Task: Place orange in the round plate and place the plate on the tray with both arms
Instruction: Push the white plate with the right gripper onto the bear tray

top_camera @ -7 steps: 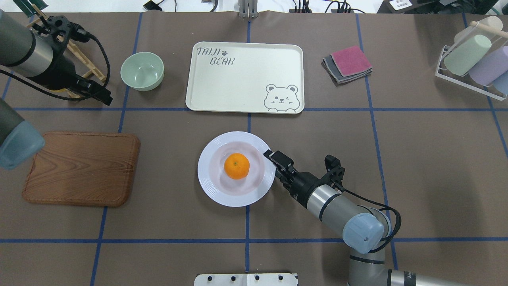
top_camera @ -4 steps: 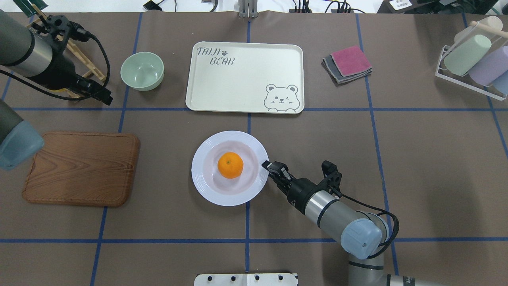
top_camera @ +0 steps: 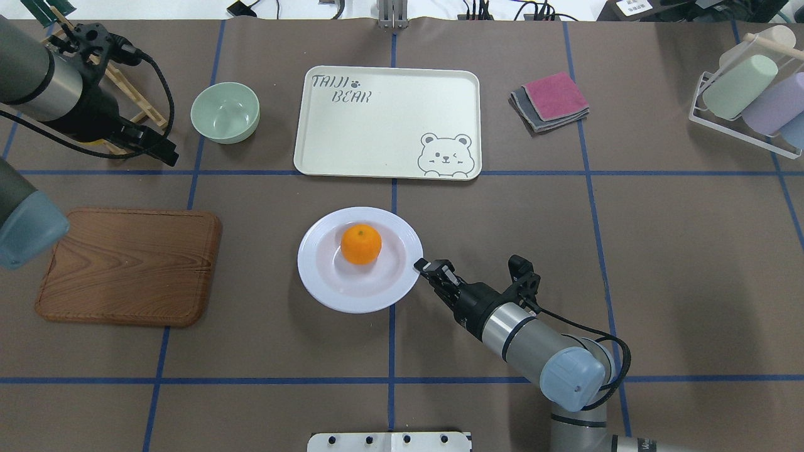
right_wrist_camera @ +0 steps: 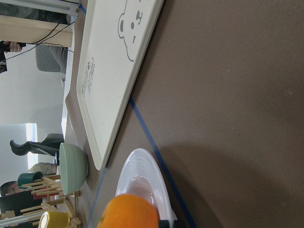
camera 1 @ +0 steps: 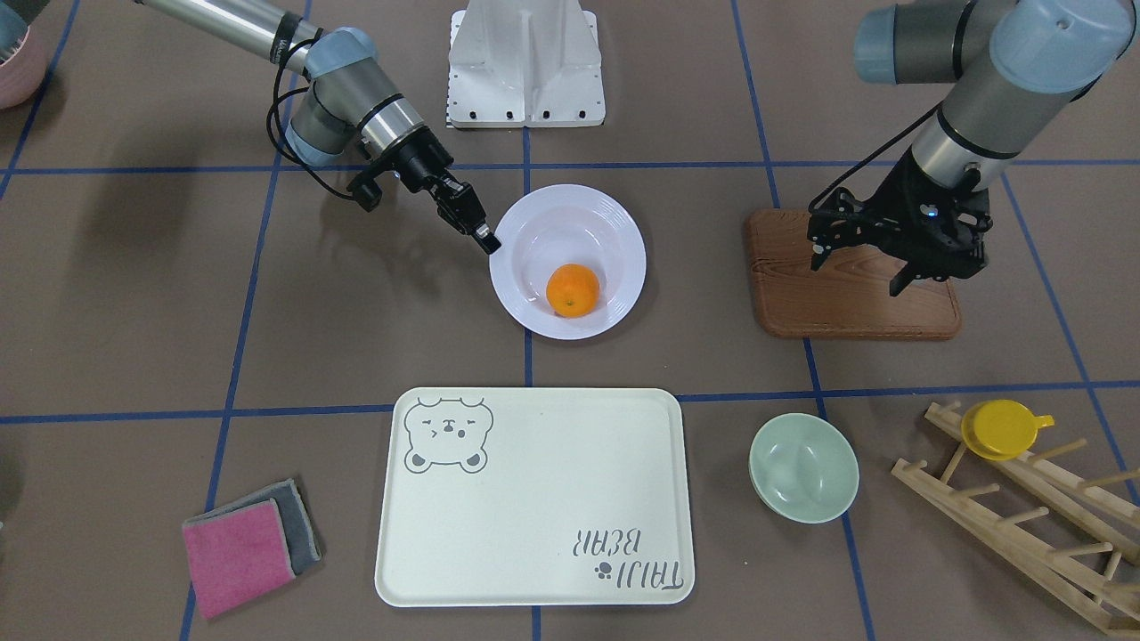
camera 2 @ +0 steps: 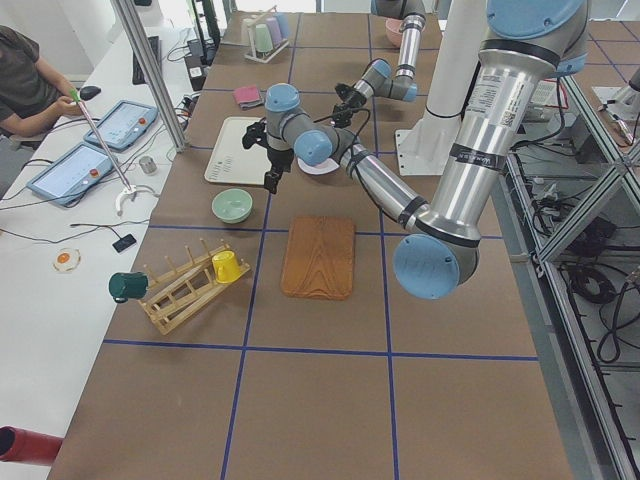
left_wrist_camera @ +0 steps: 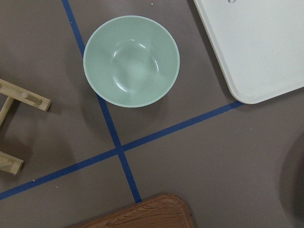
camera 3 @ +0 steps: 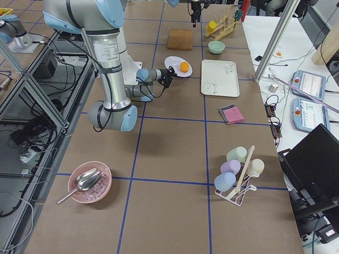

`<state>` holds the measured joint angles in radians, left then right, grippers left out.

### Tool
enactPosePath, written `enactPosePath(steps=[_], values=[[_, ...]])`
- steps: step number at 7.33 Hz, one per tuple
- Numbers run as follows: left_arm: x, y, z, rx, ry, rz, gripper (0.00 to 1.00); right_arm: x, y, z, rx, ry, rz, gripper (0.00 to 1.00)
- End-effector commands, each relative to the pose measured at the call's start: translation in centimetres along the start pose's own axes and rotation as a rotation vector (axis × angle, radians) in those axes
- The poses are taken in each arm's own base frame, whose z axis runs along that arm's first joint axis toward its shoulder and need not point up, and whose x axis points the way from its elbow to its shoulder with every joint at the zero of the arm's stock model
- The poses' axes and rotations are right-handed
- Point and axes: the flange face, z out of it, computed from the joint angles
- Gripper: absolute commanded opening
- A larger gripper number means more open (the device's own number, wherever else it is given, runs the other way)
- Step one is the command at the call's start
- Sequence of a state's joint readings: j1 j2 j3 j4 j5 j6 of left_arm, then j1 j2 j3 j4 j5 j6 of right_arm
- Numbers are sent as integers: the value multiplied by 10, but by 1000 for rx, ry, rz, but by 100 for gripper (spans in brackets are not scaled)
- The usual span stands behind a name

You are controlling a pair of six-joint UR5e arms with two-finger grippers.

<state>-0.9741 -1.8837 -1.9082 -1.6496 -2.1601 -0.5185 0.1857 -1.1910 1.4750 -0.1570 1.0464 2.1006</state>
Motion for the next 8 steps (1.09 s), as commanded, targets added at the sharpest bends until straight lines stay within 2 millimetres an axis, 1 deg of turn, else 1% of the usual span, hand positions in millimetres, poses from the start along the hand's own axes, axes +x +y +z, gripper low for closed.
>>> enactPosePath(steps=[1,2,3,4,5,6,7,8], values=[[1,0,1,-1,0,1,99,-23,-10,0,38,-77,15,0],[1,0,1,-1,0,1,99,-37,-21,4,96,-123,23,0],[1,0,0,-1,2,2,99,-54,-21,11,144,-171,37,0],[0,0,0,0,0,0,99,-82,-28,28,192,-223,48,0],[0,0,0,-1,1,0,99,-93,-38,53,241,-225,31,0],[2,0,-2,4,2,3,100,-109,-37,101,362,-180,20,0],[2,0,-3,4,2,3,99,-125,-46,131,478,-123,72,0],[2,0,-3,5,1,3,99,-142,-55,152,592,-86,126,0]])
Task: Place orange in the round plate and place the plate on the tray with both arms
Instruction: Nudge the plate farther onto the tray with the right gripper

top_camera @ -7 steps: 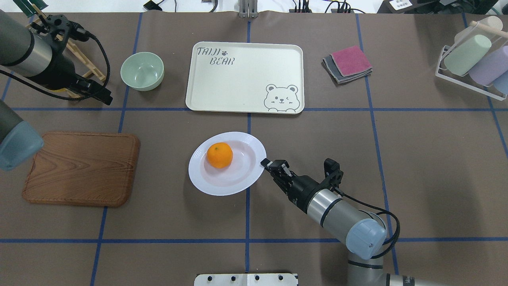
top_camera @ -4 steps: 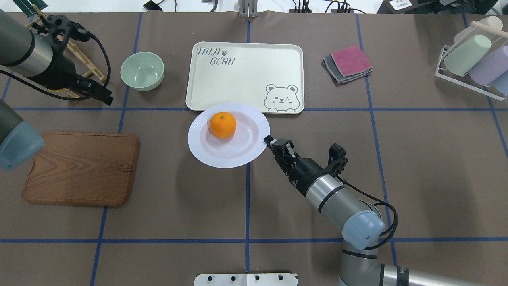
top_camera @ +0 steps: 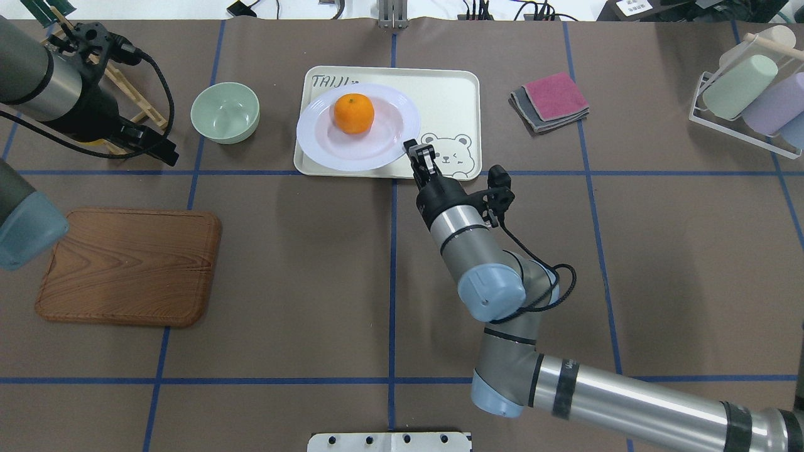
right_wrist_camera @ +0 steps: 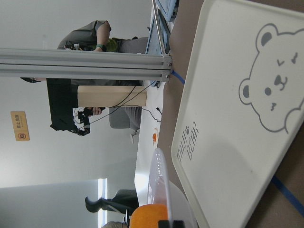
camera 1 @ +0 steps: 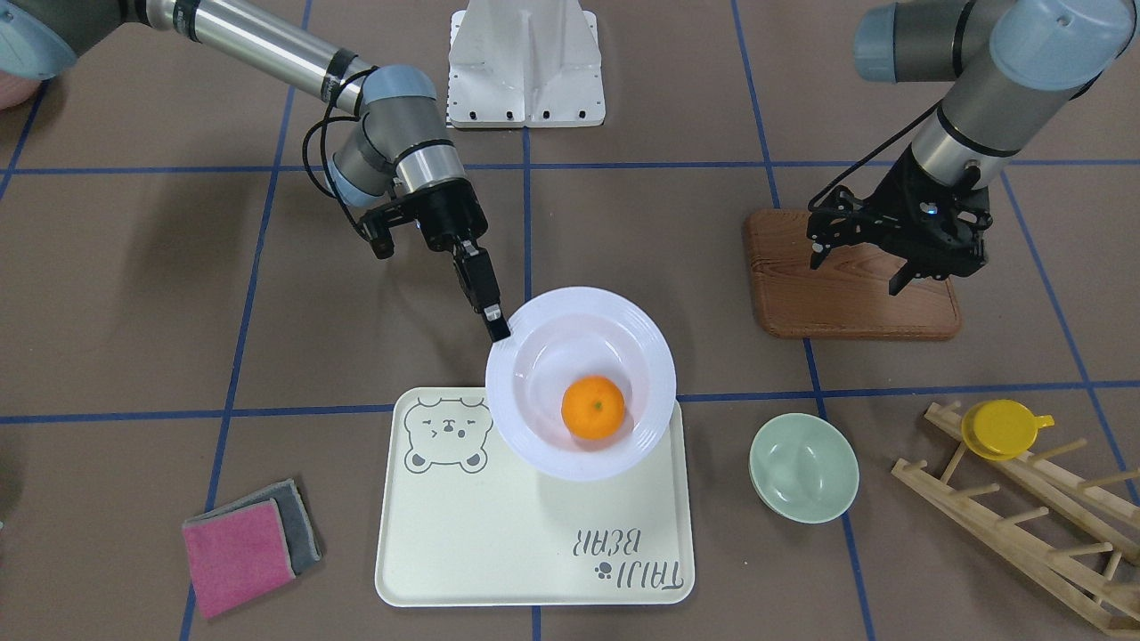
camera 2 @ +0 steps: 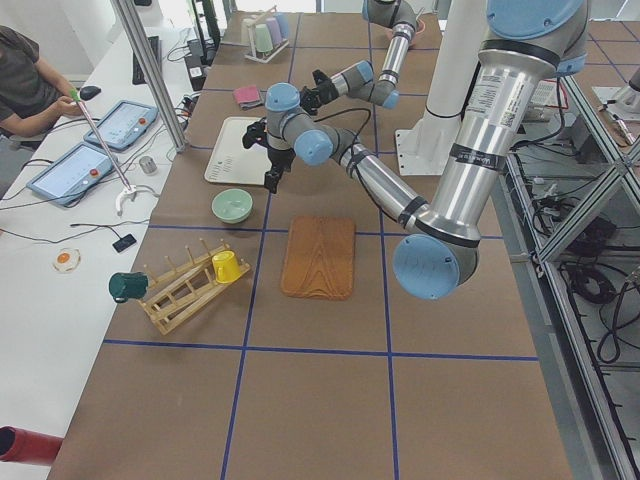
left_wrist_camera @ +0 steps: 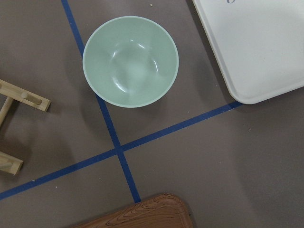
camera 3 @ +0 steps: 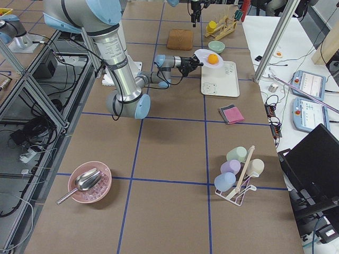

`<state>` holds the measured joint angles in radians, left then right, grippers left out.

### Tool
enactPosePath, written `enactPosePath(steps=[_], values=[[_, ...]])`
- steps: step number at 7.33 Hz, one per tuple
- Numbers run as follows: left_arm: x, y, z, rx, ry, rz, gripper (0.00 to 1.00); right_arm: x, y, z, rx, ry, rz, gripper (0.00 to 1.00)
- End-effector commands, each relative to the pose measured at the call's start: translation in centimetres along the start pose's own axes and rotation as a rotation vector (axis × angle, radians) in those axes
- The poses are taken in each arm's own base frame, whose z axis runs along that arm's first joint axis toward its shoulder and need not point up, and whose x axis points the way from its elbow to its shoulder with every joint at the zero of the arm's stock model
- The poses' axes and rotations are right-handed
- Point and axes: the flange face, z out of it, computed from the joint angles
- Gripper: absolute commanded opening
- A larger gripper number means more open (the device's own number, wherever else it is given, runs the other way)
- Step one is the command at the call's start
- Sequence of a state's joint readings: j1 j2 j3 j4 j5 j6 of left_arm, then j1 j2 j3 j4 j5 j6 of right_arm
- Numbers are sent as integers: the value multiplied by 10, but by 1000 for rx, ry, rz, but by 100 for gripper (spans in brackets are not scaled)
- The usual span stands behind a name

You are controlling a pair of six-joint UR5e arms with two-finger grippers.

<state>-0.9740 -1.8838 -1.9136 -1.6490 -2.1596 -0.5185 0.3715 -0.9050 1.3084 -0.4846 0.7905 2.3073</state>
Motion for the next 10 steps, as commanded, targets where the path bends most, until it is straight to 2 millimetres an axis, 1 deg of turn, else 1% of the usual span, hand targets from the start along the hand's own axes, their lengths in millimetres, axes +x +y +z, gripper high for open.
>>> enactPosePath(steps=[1,2,3,4,5,6,7,8,9,10], values=[[0,0,-1,1,-1,0,99,-13,2,48,218,65,41,0],[0,0,0,-1,0,0,99,8,-1,62,248,85,16,0],[1,0,-2,3,2,2,99,18,6,73,265,95,25,0],[2,0,-3,5,3,2,99,23,12,73,264,99,33,0],[2,0,-3,5,1,3,99,31,19,67,255,109,28,0],[3,0,-4,7,2,5,99,31,21,66,255,104,30,12],[2,0,-3,5,1,1,99,32,18,66,256,103,34,41],[2,0,-3,5,1,1,99,31,17,64,254,101,40,75],[2,0,-3,5,1,3,99,29,18,60,247,99,46,91],[2,0,-3,5,1,1,99,22,9,43,223,93,57,92]])
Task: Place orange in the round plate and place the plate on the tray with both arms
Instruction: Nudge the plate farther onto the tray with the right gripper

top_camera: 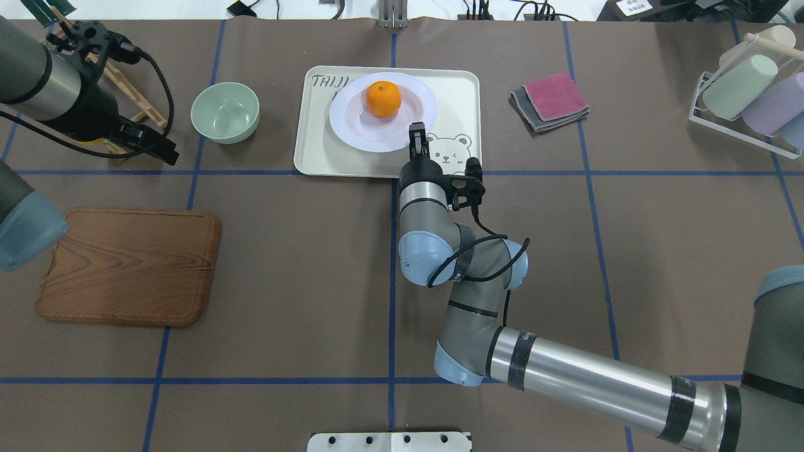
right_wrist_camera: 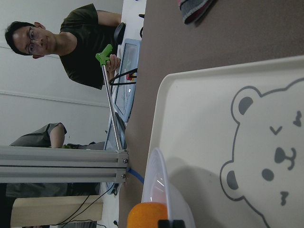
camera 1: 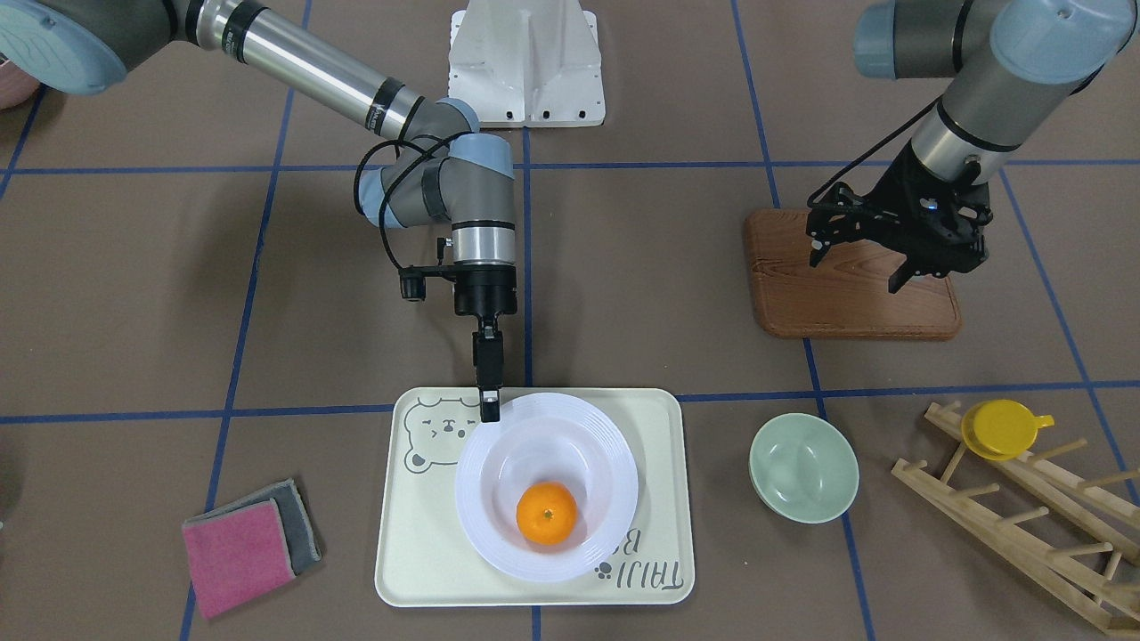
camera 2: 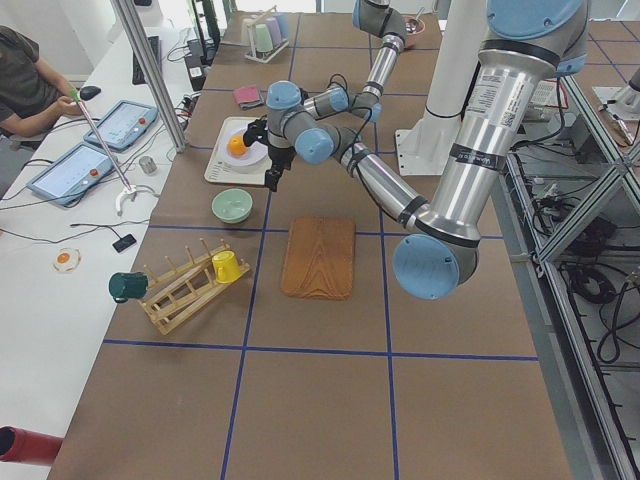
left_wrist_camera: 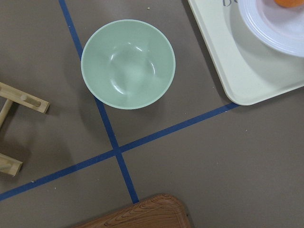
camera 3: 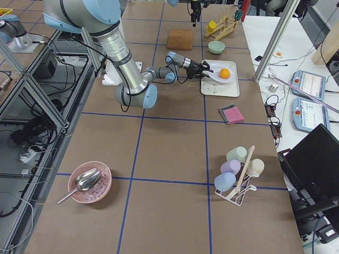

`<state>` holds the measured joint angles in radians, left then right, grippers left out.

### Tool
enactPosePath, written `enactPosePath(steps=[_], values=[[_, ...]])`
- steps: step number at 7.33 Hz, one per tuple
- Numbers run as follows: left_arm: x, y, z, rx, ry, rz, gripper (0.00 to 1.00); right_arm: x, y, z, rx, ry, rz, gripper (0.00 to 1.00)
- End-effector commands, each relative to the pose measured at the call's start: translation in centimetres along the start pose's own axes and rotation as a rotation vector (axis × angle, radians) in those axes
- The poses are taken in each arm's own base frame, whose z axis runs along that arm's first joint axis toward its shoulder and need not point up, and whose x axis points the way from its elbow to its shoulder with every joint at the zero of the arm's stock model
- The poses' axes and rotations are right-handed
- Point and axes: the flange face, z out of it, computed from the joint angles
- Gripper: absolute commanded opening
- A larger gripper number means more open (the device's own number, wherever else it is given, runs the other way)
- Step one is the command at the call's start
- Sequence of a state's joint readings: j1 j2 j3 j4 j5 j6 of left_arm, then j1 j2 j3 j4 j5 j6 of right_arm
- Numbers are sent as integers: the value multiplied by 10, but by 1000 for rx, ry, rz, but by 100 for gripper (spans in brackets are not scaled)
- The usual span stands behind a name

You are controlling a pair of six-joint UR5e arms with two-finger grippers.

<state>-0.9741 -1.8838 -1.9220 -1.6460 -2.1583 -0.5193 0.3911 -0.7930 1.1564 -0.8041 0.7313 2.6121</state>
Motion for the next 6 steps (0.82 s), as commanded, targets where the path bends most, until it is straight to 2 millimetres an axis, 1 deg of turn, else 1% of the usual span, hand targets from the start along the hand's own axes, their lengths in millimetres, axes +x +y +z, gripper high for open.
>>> enactPosePath(steps=[1,2,3,4,5,6], values=[[0,0,0,0,0,1,99,-9,-35,-44,-63,-6,23,91],[0,0,0,0,0,-1,99,-3,-49,-79,-111,5,-22,91],[0,0,0,0,0,-1,99,-11,-59,-100,-147,-3,-80,89],[0,0,-1,1,1,0,99,-28,-69,-116,-198,6,-155,89],[1,1,-2,3,2,2,99,-30,-94,-132,-274,48,-300,91],[-3,5,0,-3,-2,-5,99,-44,-103,-139,-363,51,-491,94]])
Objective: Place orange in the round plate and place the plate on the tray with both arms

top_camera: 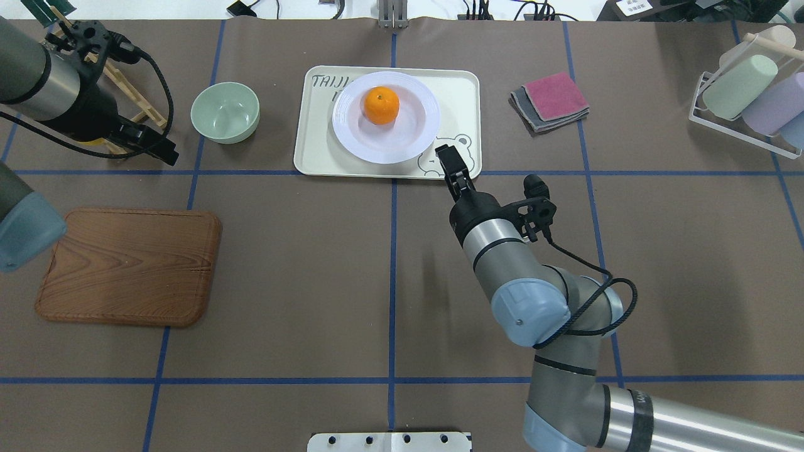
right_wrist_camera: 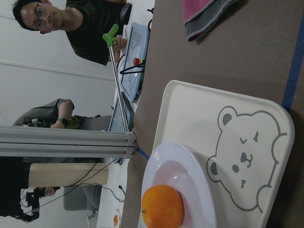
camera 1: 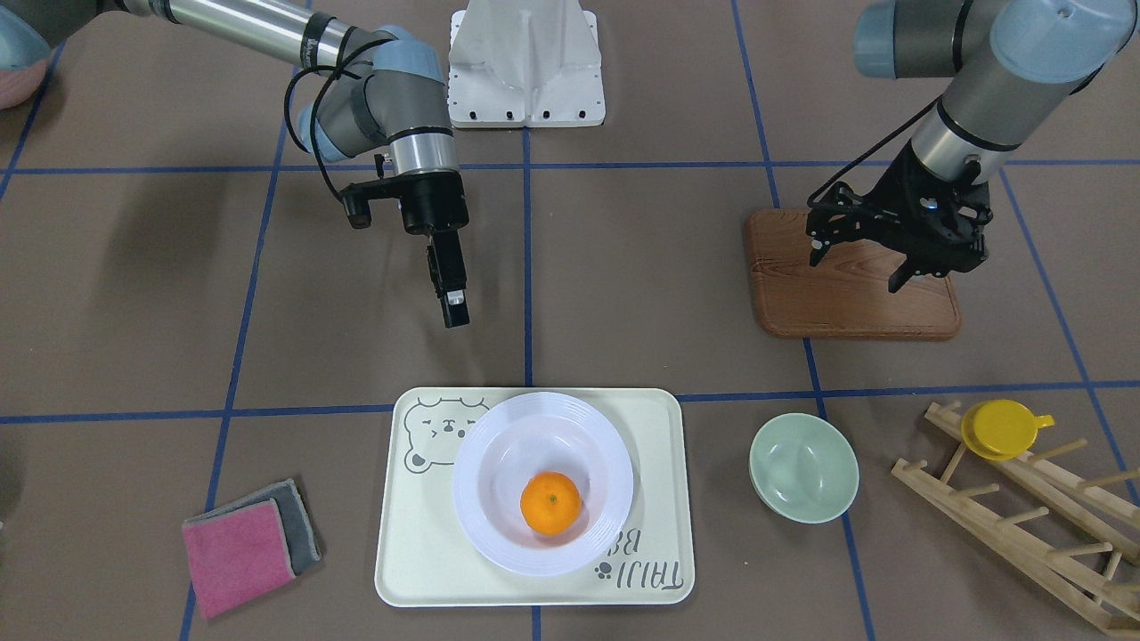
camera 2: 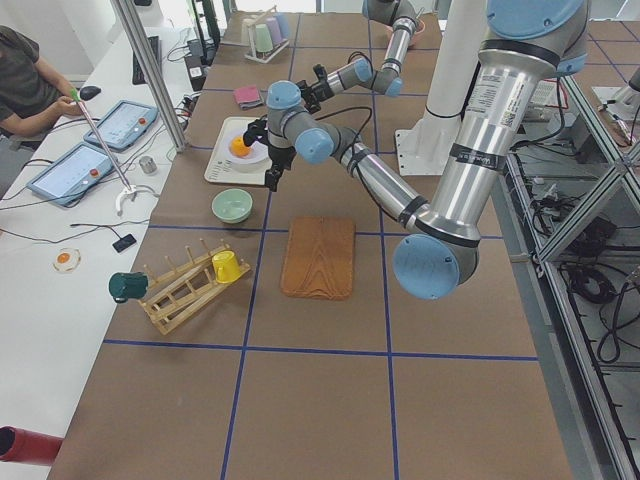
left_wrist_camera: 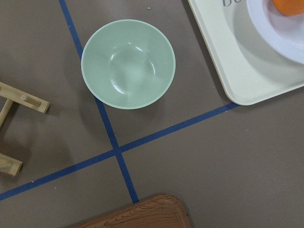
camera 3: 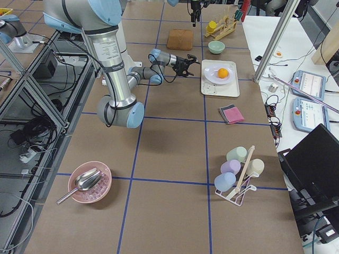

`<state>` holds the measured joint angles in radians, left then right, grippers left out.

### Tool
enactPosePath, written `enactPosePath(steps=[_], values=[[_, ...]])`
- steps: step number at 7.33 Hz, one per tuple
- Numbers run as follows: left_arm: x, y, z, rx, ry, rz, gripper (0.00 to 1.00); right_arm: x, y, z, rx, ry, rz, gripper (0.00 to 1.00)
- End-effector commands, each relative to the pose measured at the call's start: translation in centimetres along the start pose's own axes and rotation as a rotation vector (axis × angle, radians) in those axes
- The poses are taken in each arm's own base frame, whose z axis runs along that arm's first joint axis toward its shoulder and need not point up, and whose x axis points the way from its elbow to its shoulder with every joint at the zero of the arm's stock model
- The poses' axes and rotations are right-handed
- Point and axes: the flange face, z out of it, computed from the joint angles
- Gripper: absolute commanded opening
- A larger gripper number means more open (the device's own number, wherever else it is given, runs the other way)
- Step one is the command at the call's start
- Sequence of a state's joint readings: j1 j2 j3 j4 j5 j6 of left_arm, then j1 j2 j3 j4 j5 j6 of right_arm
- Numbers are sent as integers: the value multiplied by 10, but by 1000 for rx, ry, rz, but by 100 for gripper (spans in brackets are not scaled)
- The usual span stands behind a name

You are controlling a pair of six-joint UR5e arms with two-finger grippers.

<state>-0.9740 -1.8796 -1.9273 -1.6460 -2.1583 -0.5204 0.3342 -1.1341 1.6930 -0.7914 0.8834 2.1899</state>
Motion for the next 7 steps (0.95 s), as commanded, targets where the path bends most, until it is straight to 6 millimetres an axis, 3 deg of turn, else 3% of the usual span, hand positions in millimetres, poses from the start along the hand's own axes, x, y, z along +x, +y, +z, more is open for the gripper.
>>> enactPosePath(steps=[1,2,3,4,5,6,7], values=[[-4,3,-2,1,-5,4,99,2,-23,-20,-143,48,-363,99],[-9,3,-3,2,-10,5,99,11,-44,-13,-176,84,-479,99],[-18,8,-2,-4,-16,9,99,0,-84,-4,-259,120,-572,99],[-21,12,-3,-5,-21,32,99,-7,-139,2,-341,162,-674,99],[-27,16,-5,-3,-29,29,99,-5,-203,2,-456,212,-801,99],[-35,16,-10,3,-36,50,99,-10,-285,-10,-555,241,-907,99],[-56,30,-13,-7,-54,110,99,9,-367,-38,-649,256,-1026,99]])
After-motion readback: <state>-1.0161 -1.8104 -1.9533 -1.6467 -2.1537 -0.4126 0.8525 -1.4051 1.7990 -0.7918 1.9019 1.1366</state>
